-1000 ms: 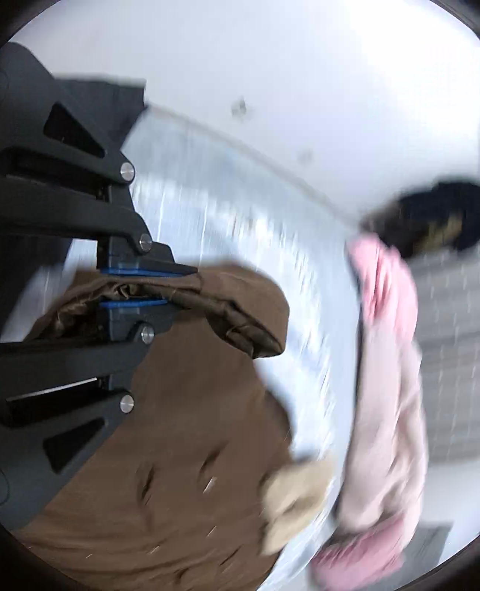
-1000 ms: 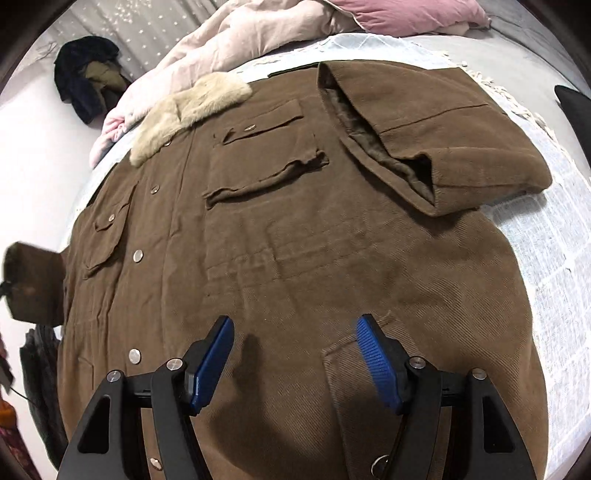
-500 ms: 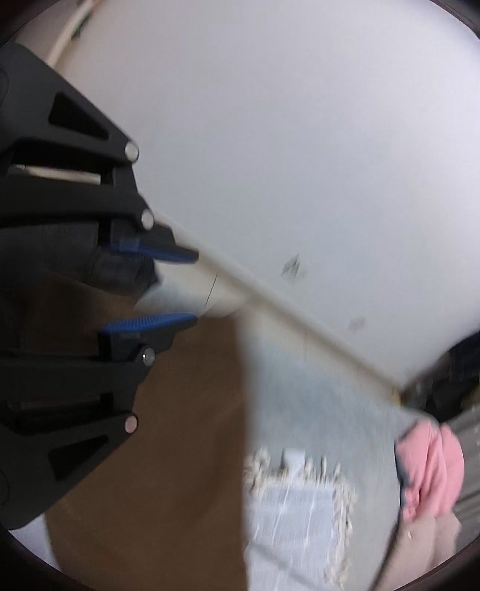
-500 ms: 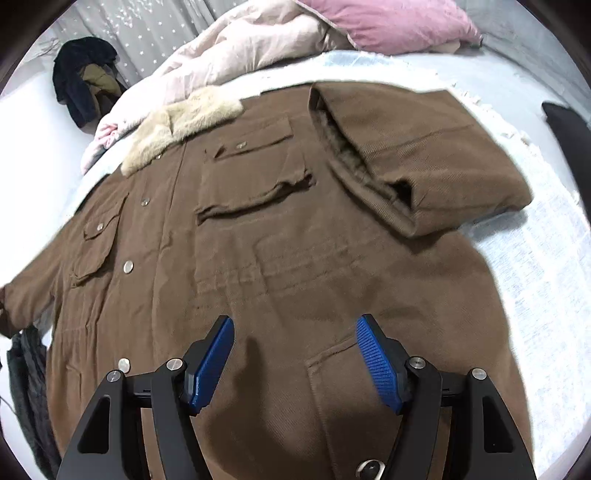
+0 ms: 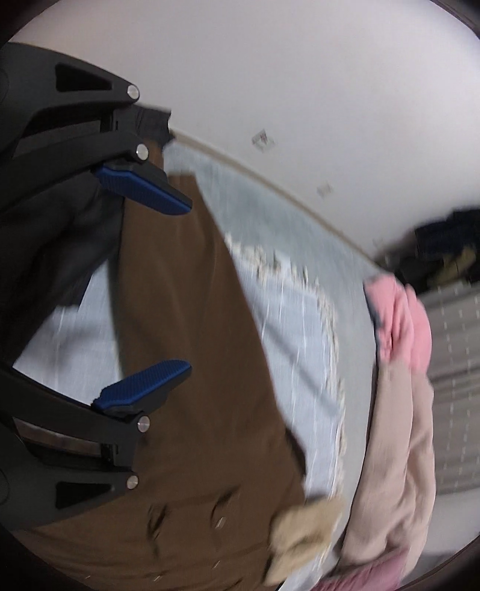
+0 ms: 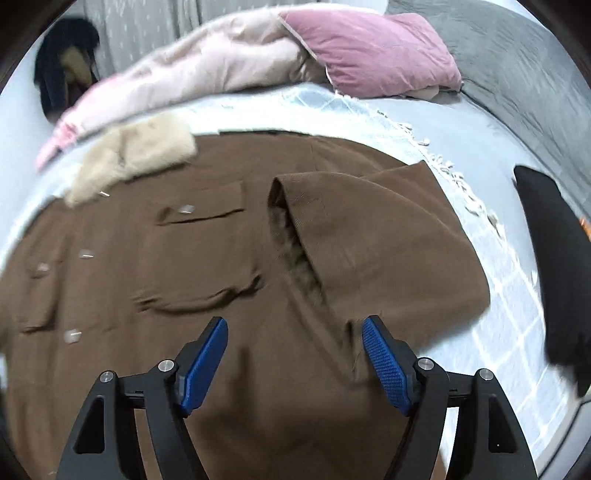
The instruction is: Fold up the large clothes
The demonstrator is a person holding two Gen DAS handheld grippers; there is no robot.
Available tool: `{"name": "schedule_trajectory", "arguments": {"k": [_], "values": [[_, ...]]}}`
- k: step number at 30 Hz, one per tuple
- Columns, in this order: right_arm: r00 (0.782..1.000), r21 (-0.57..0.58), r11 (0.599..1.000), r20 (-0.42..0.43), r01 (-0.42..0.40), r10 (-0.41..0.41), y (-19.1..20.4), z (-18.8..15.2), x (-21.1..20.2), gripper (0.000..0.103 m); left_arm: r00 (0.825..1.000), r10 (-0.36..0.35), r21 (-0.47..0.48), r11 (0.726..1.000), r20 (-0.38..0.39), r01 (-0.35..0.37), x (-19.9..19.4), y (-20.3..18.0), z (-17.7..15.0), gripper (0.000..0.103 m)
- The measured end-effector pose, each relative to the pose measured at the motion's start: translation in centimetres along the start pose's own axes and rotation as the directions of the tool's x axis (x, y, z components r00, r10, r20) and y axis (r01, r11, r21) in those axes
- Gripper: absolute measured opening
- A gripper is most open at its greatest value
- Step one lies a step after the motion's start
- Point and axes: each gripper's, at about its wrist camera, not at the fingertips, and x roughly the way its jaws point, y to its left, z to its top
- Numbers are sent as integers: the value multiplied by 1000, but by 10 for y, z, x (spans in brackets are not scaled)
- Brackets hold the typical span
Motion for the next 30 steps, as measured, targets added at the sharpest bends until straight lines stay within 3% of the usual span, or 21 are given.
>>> {"name": "schedule_trajectory", "arguments": {"k": [2,3,4,5,6,7,9,12,13,14,16,17,19,20,21,23,24,26,30], "values": [[999,-13,999,-4,43,-43,-4,4,18,72,998,-61,61,996,4,61,-10,-30,-10,81],[998,-16,998,3,61,-61,-7,4,21,61,996,-90,101,991,4,89,-16,-48,-16,81],[997,-17,997,9,77,-76,-14,5,23,21,994,-108,129,986,2,106,-21,-60,-22,81],[999,-2,999,1,47,-47,-27,6,21,7,992,-129,162,979,1,127,-25,-72,-28,81],[1000,31,1000,10,0,-1,-45,7,14,7,988,-157,202,967,0,154,-30,-89,-35,81],[1000,40,999,26,7,-8,-56,9,7,6,985,-175,226,959,-1,171,-33,-98,-39,81],[992,29,996,98,82,-85,-86,15,-20,3,978,-207,268,942,-15,203,-33,-119,-46,81],[956,73,972,178,225,-235,-150,30,-59,2,970,-238,283,928,-45,241,-32,-140,-53,81],[934,111,953,194,283,-300,-183,38,-72,1,967,-249,281,926,-55,254,-32,-144,-57,81],[895,145,917,209,371,-395,-212,44,-80,1,962,-265,277,921,-71,274,-30,-149,-61,81],[756,222,767,151,602,-637,-274,52,-83,3,953,-286,266,915,-97,302,-30,-158,-69,81],[774,313,758,99,572,-625,-309,49,-90,6,949,-296,262,913,-104,313,-33,-161,-75,81],[881,462,804,92,375,-464,-346,39,-103,7,941,-320,259,904,-114,339,-34,-166,-84,81],[918,463,838,114,289,-379,-347,33,-107,13,939,-321,258,904,-119,342,-32,-170,-87,81],[939,407,881,135,240,-318,-334,30,-107,20,939,-324,254,904,-117,344,-32,-174,-89,81],[962,258,952,172,164,-212,-289,22,-102,61,934,-343,239,903,-101,357,-32,-181,-89,81],[967,212,968,186,134,-175,-273,21,-99,67,931,-351,216,906,-98,364,-34,-185,-89,81],[981,85,995,182,45,-59,-218,18,-84,70,918,-381,164,904,-105,394,-38,-188,-88,81],[989,-38,996,120,-82,86,-135,10,-56,70,888,-449,87,885,-104,458,-51,-194,-93,82]]}}
